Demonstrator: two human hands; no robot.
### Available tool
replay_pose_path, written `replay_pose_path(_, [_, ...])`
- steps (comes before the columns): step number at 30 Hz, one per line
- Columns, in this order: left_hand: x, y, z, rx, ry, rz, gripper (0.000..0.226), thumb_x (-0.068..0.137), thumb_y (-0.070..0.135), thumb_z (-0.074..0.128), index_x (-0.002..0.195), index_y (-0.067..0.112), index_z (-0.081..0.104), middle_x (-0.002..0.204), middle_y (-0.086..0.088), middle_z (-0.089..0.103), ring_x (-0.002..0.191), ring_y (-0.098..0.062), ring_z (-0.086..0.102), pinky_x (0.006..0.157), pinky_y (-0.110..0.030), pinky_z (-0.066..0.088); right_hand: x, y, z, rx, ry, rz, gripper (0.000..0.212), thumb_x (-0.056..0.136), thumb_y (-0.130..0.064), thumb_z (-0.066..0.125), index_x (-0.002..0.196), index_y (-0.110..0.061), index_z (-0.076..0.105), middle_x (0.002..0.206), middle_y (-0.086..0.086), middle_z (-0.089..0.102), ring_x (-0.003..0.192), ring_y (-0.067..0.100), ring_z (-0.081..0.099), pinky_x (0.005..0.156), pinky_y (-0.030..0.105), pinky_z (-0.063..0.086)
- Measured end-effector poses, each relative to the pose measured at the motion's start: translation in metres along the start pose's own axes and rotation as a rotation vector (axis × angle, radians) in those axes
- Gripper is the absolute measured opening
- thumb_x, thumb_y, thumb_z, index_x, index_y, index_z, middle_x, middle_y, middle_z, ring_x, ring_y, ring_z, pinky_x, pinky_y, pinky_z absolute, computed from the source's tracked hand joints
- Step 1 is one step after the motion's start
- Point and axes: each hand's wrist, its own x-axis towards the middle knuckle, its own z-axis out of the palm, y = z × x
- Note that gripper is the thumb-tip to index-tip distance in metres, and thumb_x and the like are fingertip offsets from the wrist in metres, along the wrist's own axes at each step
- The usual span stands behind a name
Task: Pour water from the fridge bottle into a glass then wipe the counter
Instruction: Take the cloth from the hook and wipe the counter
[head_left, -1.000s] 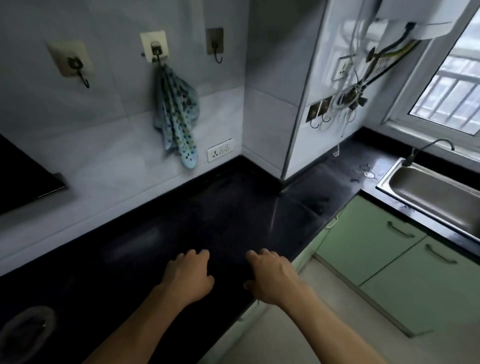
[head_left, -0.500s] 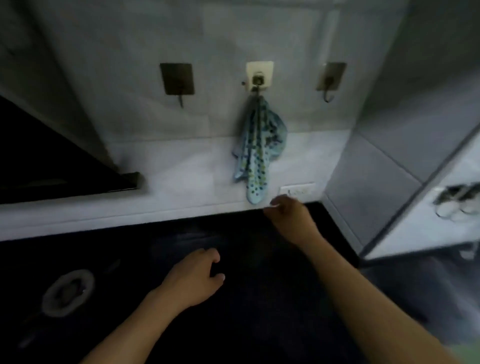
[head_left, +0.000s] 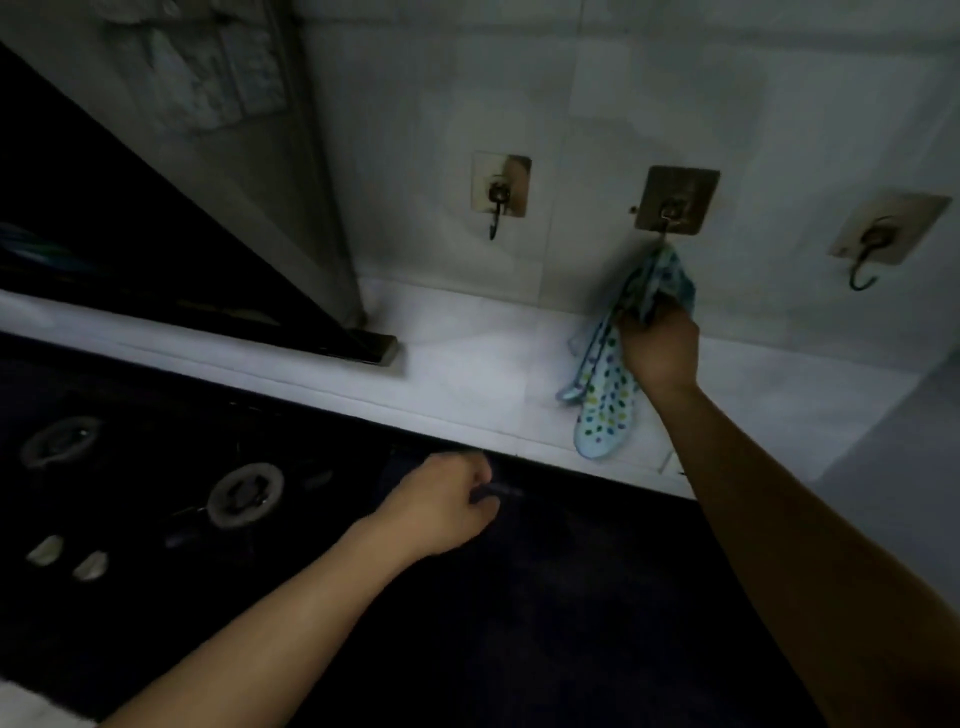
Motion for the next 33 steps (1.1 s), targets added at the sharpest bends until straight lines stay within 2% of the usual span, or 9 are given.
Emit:
replay_pose_path(4, [0.079,0.052,-0.032,-0.148,0.178,0.095,0.017,0.09,0.026,0.068,0.105,0.019,0.063,0.093,-0.001,0.07,0.09,-0.022,0.07,0.069,-0.018,0.044,-0.002,-0.003,-0.002,0.04,-0.021,0.009,0.022,0.094,-0.025,0.06,0.092,-0.004,0.06,0.089,0.018,0.065,0.08,0.028,0.061,0.069,0.028,0.04])
replay_pose_path(7, [0.145,0.104,-0.05,-0.219,0.269,0.154,0.029,0.094,0.018,0.059,0.12,0.005,0.058,0.115,-0.019,0.07,0.104,-0.033,0.067,0.076,-0.026,0.044,-0.004,-0.007,-0.008,-0.001,0.001,-0.028,0.024,0.094,-0.022,0.059,0.106,-0.002,0.064,0.105,0.023,0.069,0.092,0.037,0.066,0.072,0.028,0.042])
replay_pose_path(11, [0.186,0.146,-0.053,-0.178,0.227,0.238,0.03,0.1,0.024,0.052,0.119,0.007,0.069,0.126,-0.018,0.069,0.115,-0.034,0.065,0.083,-0.03,0.046,-0.006,-0.014,-0.021,0.02,0.003,-0.052,0.024,0.097,-0.017,0.055,0.113,-0.003,0.065,0.112,0.02,0.069,0.101,0.035,0.065,0.077,0.023,0.042])
replay_pose_path(15, [0.187,0.157,-0.059,-0.32,0.346,0.242,0.026,0.103,0.027,0.048,0.113,0.014,0.069,0.118,-0.01,0.072,0.106,-0.027,0.066,0.079,-0.024,0.043,-0.003,-0.03,-0.052,0.14,0.096,-0.055,0.017,0.094,-0.008,0.051,0.079,-0.016,0.052,0.073,-0.007,0.056,0.072,0.016,0.056,0.055,0.005,0.035])
replay_pose_path(19, [0.16,0.168,-0.092,-0.459,0.509,0.35,0.03,0.102,0.026,0.052,0.072,0.03,0.047,0.071,0.012,0.051,0.064,0.005,0.048,0.051,-0.008,0.034,-0.009,-0.053,-0.094,0.19,0.213,-0.145,0.034,0.087,-0.005,0.054,0.062,-0.019,0.037,0.063,0.003,0.047,0.061,0.013,0.045,0.055,0.024,0.034])
replay_pose_path(23, [0.119,0.187,-0.116,-0.479,0.602,0.525,0.03,0.101,0.024,0.055,0.074,0.028,0.045,0.068,0.01,0.045,0.057,0.008,0.043,0.054,-0.009,0.034,-0.028,-0.072,-0.123,0.256,0.317,-0.319,0.01,0.084,-0.003,0.062,0.075,-0.007,0.063,0.082,0.004,0.061,0.09,0.019,0.057,0.079,0.029,0.047])
replay_pose_path(28, [0.072,0.206,-0.121,-0.665,0.576,0.536,0.028,0.102,0.017,0.054,0.076,0.025,0.05,0.07,0.01,0.049,0.06,0.005,0.044,0.059,-0.013,0.036,-0.043,-0.089,-0.145,0.315,0.233,-0.389,0.014,0.086,0.0,0.059,0.072,-0.001,0.056,0.08,0.012,0.059,0.089,0.03,0.059,0.079,0.046,0.05])
replay_pose_path(31, [0.034,0.199,-0.108,-0.81,0.577,0.518,0.021,0.104,0.013,0.053,0.084,0.008,0.055,0.075,0.001,0.054,0.067,-0.003,0.049,0.066,-0.022,0.041,-0.075,-0.092,-0.156,0.404,0.24,-0.336,0.015,0.089,-0.01,0.061,0.075,-0.012,0.06,0.082,0.006,0.062,0.081,0.017,0.062,0.071,0.032,0.051])
replay_pose_path(33, [0.001,0.183,-0.088,-0.852,0.577,0.555,0.022,0.104,0.02,0.054,0.084,0.014,0.057,0.073,0.01,0.057,0.066,0.002,0.053,0.063,-0.015,0.044,-0.113,-0.087,-0.163,0.391,0.25,-0.378,0.018,0.088,-0.02,0.061,0.073,-0.023,0.053,0.079,-0.004,0.058,0.073,0.006,0.057,0.064,0.014,0.043])
